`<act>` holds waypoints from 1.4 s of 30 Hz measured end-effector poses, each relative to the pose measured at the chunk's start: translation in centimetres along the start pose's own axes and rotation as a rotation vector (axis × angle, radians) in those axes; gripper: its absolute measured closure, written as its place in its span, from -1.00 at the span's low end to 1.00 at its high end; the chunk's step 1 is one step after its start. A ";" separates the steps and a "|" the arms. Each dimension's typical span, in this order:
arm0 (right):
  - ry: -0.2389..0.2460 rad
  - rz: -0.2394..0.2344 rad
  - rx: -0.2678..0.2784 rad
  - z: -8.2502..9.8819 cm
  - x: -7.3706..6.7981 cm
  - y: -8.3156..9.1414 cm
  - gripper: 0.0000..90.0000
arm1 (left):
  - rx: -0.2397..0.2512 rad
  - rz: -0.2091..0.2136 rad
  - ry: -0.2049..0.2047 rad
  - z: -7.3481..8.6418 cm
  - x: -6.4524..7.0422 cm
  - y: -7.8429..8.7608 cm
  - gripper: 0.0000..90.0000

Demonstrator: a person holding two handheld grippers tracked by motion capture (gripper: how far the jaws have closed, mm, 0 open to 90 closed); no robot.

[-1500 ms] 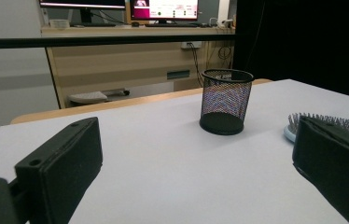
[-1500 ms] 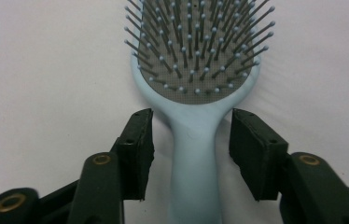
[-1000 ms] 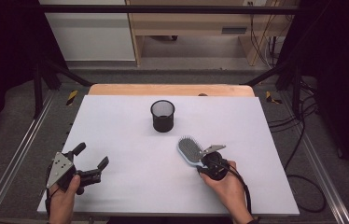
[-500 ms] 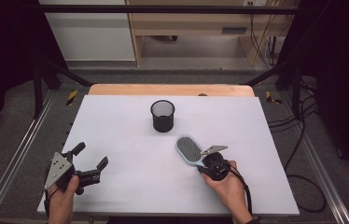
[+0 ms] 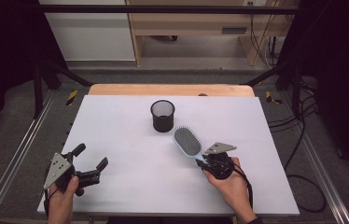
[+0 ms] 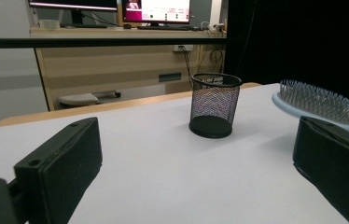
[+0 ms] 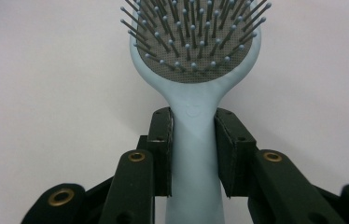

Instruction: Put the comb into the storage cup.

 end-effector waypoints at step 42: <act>0.122 -0.083 0.340 -5.3 -4.5 4.0 0.55 | -0.036 0.232 -0.015 -7.6 7.1 -5.0 -0.92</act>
Point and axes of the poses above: each handheld gripper's, and its own axes: y roughly backward along the jaws, z roughly out of its underside, x roughly to its right, the point moved 7 cm from there along -y, roughly forward along the jaws, and after that the axes turned 15 degrees about -x, right-handed, at the moved point
